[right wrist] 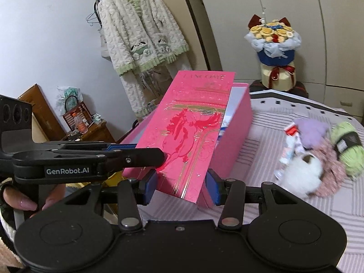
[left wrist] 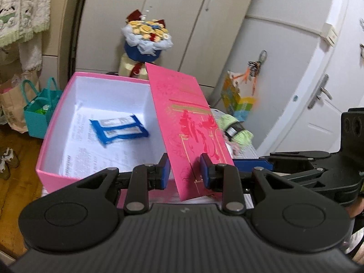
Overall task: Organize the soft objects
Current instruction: 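Carry the red envelope with the left gripper over the pink box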
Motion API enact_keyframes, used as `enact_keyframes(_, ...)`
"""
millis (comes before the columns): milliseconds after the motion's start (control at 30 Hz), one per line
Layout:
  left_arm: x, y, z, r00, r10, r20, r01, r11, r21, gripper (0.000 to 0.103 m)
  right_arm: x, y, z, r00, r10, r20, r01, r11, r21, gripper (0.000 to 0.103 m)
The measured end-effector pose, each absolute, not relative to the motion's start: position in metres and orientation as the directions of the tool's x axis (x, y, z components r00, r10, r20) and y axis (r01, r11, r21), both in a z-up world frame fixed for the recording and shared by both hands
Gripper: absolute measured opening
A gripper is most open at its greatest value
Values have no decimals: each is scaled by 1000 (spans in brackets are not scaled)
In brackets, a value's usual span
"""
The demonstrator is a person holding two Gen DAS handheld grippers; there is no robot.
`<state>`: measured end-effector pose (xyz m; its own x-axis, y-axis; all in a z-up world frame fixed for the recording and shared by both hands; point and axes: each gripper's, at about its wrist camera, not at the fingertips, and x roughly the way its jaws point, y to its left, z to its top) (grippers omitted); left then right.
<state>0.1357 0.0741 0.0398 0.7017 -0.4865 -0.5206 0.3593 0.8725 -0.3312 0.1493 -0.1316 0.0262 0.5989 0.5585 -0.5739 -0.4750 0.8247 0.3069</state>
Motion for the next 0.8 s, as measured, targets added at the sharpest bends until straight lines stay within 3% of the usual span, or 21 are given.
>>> enact_keyframes(533, 238, 133, 5, 680, -416, -604, 220, 901, -373, 27, 256, -71, -8, 510, 584, -631, -482, 802, 353, 54)
enact_keyframes(800, 275, 139, -12, 650, -387, -654, 195, 917, -349, 28, 293, -45, -17, 475, 526, -706, -491, 824, 283, 54)
